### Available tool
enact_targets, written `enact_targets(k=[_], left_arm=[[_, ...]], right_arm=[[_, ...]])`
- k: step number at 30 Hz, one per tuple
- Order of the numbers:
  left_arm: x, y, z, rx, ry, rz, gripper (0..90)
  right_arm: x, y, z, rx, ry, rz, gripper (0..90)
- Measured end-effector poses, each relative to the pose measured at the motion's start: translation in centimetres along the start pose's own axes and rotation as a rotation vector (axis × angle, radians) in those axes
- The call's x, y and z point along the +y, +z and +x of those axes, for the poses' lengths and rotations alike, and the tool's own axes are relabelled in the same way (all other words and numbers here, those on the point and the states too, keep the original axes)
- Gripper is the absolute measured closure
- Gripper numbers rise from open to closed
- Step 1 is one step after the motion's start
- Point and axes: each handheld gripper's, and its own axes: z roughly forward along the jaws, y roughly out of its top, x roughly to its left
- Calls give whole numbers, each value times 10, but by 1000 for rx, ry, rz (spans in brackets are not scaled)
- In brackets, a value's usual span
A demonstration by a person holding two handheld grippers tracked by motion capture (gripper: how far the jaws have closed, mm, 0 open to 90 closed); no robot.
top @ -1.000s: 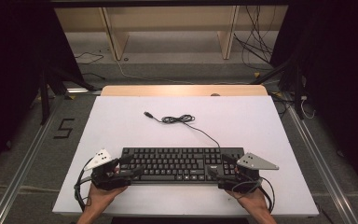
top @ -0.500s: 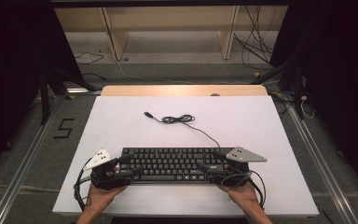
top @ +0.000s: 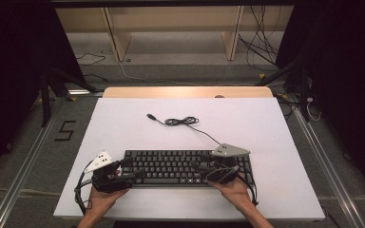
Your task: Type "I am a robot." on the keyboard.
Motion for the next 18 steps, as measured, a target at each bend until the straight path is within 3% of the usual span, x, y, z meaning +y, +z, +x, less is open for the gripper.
enact_targets(k=[7, 18], left_arm=[[0, -1, 1, 4, 2, 1, 268], [0, -2, 2, 12, -3, 0, 268]], right_arm=[[4, 18, 3, 14, -16, 51, 725], [6, 39, 10, 30, -41, 105, 876]])
